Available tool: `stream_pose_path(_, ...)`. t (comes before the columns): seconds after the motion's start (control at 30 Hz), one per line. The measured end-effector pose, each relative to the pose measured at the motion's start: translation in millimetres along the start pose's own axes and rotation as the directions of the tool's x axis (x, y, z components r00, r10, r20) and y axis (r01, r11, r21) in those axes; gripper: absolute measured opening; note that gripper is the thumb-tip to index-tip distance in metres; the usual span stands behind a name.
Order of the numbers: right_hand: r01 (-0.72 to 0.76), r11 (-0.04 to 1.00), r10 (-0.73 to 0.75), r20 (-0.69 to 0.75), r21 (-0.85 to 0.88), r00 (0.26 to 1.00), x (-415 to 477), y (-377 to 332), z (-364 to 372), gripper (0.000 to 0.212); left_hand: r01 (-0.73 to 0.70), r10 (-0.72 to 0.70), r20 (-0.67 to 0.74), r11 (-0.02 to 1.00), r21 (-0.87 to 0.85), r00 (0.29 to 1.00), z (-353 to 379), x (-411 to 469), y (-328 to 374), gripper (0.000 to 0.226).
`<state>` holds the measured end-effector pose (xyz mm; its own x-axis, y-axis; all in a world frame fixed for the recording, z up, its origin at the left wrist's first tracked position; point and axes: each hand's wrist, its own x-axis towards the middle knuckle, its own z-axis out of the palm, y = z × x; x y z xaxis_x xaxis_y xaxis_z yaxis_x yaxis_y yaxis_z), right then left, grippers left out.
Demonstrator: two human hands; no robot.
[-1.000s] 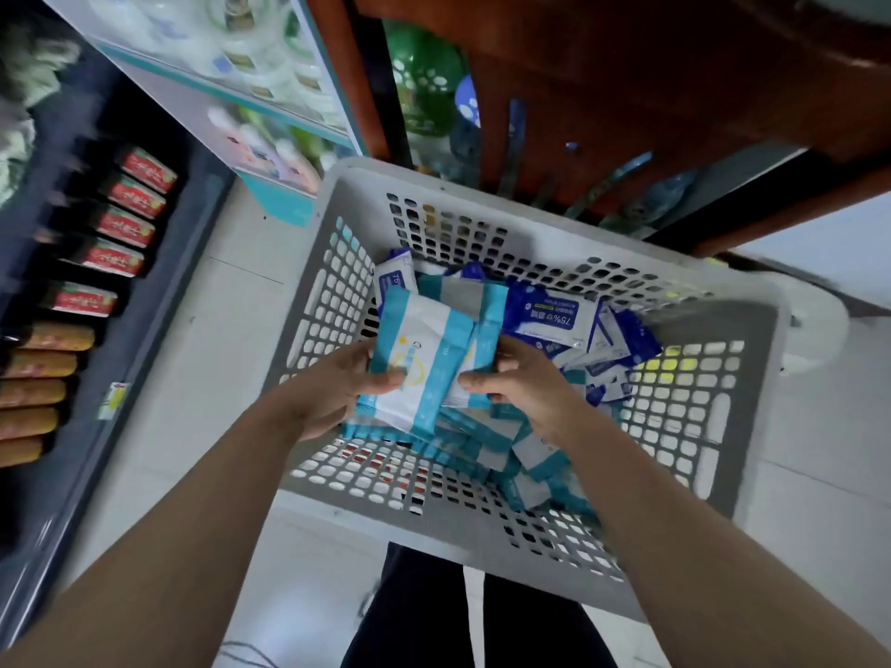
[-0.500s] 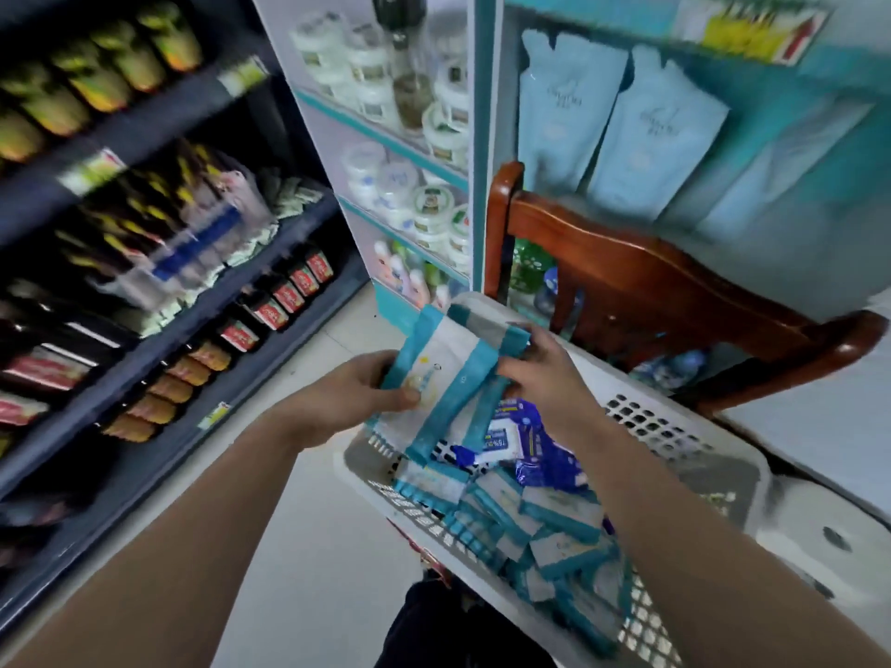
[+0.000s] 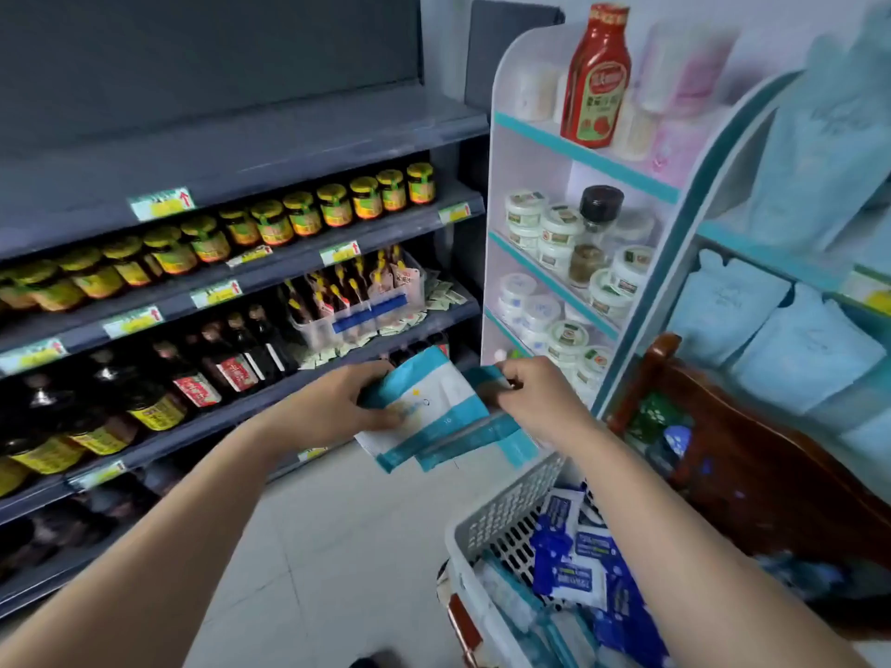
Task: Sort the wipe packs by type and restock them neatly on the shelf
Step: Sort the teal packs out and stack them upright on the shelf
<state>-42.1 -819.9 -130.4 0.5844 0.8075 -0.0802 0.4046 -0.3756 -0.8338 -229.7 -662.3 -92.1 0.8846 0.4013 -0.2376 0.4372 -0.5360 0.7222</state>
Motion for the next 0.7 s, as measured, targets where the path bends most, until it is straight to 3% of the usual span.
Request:
stream_pose_path(0.13, 0.105, 0.983, -0.079, -0.167, 0.151, 0.983, 35.5, -52.7, 35.9, 0.041, 0.02, -0.003, -0.287, 0.998, 0.057, 0.958, -62.4, -20.7, -31.1, 0.022)
stream_pose_path(0.2, 0.141, 0.971, -0.097, -0.226, 0.191, 0.969, 54.4, -70.8, 47.7, 0.049, 0.04, -0.014, -0.365, 0.997, 0.062, 0.931, -85.9, -24.5, -44.4, 0.027)
stream_pose_path(0.33, 0.227, 0.952, -0.163, -0.282, 0.208, 0.945, 94.5, -130.3, 83.1, 0.035, 0.021, 0.025, -0.499, 0.996, 0.087, 0.866, -147.7, -34.3, -71.9, 0.028)
stream_pose_path(0.43, 0.273, 0.93, -0.197, -0.292, 0.245, 0.936, 120.6, -172.3, 104.6, 0.024, 0.012, 0.046, -0.564, 0.995, 0.099, 0.825, -192.3, -35.0, -87.7, 0.032)
stream_pose_path(0.57, 0.297, 0.924, -0.216, -0.312, 0.242, 0.925, 153.8, -208.2, 123.6, 0.042, -0.002, 0.073, -0.591, 0.993, 0.119, 0.803, -241.2, -28.1, -106.8, 0.03)
stream_pose_path(0.7, 0.31, 0.917, -0.225, -0.316, 0.252, 0.922, 195.9, -228.5, 131.0, 0.028, -0.017, 0.035, -0.599, 0.999, 0.035, 0.8, -284.2, -7.7, -128.1, 0.03)
